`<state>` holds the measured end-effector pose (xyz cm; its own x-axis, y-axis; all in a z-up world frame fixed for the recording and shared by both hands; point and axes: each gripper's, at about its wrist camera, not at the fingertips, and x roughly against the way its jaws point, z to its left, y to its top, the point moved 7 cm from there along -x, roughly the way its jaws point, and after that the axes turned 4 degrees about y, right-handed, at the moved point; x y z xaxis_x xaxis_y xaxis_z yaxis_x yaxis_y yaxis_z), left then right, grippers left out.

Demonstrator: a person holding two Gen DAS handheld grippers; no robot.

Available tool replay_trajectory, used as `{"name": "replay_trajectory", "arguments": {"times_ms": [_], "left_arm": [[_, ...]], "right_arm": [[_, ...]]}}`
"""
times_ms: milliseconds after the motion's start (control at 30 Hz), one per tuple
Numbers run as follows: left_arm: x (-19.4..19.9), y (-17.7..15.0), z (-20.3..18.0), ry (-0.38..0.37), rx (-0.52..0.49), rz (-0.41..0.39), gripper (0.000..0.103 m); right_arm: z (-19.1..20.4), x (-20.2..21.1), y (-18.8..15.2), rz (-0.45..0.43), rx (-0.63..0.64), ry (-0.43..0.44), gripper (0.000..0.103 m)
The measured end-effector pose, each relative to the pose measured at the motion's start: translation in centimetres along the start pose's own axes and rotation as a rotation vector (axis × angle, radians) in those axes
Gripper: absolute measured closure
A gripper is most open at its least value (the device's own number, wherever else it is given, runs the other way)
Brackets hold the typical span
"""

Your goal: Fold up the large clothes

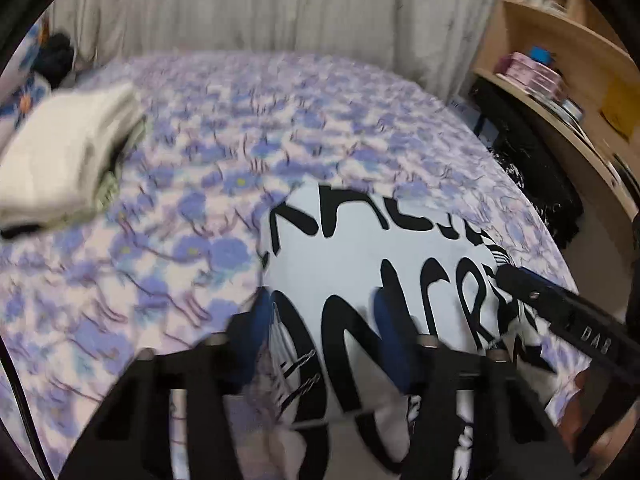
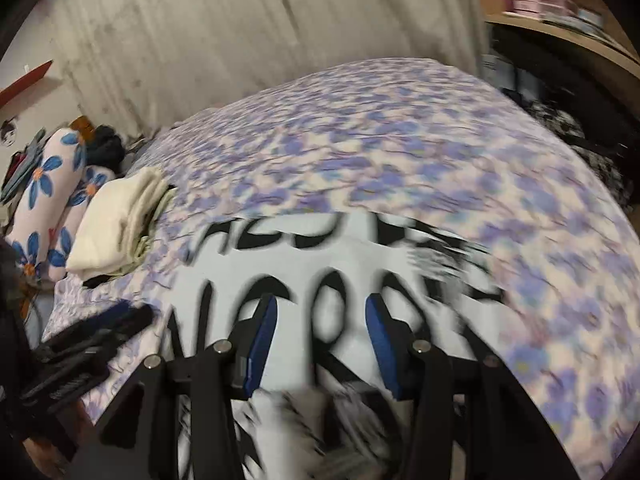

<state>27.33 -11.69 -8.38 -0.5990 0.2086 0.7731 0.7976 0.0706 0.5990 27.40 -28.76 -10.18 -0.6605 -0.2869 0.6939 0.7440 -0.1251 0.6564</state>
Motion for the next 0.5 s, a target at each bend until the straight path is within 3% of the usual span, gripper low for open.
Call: {"name": "replay_trajectory", "arguments": {"times_ms": [100, 233, 300, 333, 367, 400, 500], "left_arm": [[-2.4, -0.2, -0.3, -0.002, 0.039, 0.032, 0.065], [-3.5, -0.3, -0.8, 0.041, -0.026, -0.016, 0.060], [-3.9, -0.5, -0.7, 0.035, -0.025, -0.013, 0.055], [-3.9, -0.5, -0.7, 0.032, -0.018, -0.013, 0.051], [-4.1, -0.4, -0.5, 0.033, -0.010, -0.010, 0.049], [-4.2, -0.5, -0.4, 0.033, -0.003, -0.006, 0.048], [-4.4, -0.5, 0.1, 0.030, 0.018, 0.002, 0.044]], "right_arm": [[-0.9, -3.0, 0.2, 0.044, 0.004, -0.025, 0.057], [-6.9, -4.7, -1.0, 0.084, 0.016, -0.218, 0.063], [-10.2, -3.9, -1.7, 0.096, -0.056, -0.260, 0.064], [-11.3, -3.4, -1.9, 0.097, -0.104, -0.213, 0.074], [-12.1, -2.9, -2.1, 0.099, -0.120, -0.209, 0.087], [-12.5, -2.5, -2.1, 0.099, -0.113, -0.222, 0.094], [-13.4, -1.9, -2.6, 0.115, -0.067, -0.322, 0.091]]}}
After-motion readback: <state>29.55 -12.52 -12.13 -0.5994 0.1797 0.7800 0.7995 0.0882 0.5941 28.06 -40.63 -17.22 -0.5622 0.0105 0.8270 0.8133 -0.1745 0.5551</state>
